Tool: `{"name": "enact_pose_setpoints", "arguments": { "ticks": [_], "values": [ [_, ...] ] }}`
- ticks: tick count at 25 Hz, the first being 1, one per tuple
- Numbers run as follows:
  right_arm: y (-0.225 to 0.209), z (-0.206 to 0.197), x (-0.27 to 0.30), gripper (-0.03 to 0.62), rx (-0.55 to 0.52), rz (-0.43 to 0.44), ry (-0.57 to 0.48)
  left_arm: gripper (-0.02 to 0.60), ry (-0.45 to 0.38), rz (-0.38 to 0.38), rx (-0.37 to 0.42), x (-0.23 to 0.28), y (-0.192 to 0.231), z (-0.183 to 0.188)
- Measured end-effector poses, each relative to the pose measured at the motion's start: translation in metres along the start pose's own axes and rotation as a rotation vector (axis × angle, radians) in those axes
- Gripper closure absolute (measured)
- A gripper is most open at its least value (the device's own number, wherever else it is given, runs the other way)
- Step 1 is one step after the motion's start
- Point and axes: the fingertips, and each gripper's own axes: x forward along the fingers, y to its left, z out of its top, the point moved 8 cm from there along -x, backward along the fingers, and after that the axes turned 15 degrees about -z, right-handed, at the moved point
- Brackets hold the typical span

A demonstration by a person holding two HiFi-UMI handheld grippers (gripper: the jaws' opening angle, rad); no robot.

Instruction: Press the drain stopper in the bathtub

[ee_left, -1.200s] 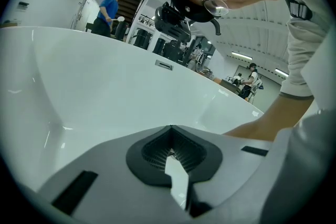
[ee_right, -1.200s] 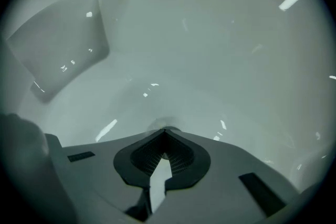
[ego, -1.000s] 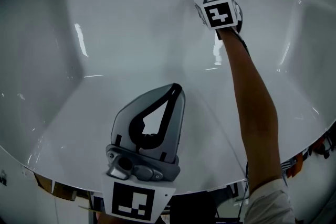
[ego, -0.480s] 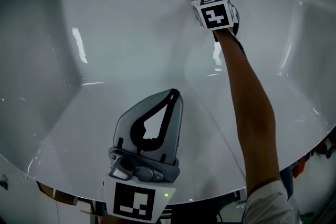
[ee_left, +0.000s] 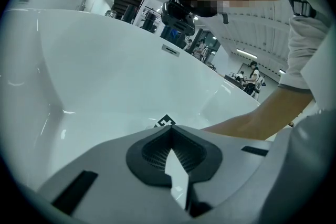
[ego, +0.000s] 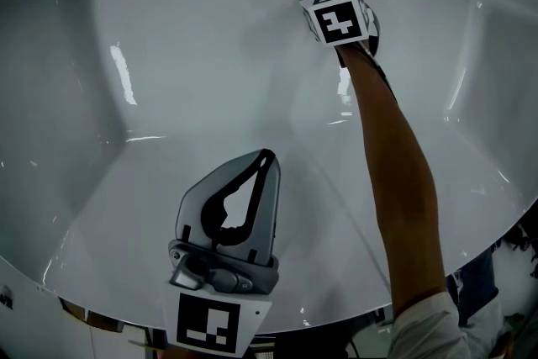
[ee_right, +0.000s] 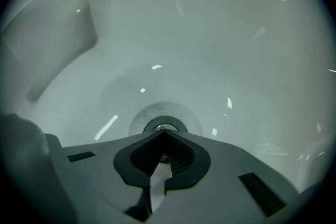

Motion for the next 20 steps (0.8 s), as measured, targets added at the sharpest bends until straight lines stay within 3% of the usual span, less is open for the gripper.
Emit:
{"name": "enact_pose_setpoints", "arguments": {
  "ticks": [7,13,16,20],
  "values": [
    [0.001,0.008,0.003,0.579,0.036,-0.021,0.014,0.575,-0.002,-0.009,-0.010,0.002,0.000,-0.004],
    [-0.008,-0.004,-0.006,0.579,0.164,-0.001,-0.006,0.575,-0.007,-0.004,-0.008,0.002,-0.005,0.005],
    [-0.017,-0.006,-0.019,0.579,0.231,0.007,-0.018,0.577,-0.007,-0.003,0.007,-0.001,-0.014,0.013],
    [-0.022,0.003,-0.050,0.579,0.239,0.001,-0.049,0.575,-0.029,0.001,0.030,-0.010,-0.027,0.031]
  ]
}}
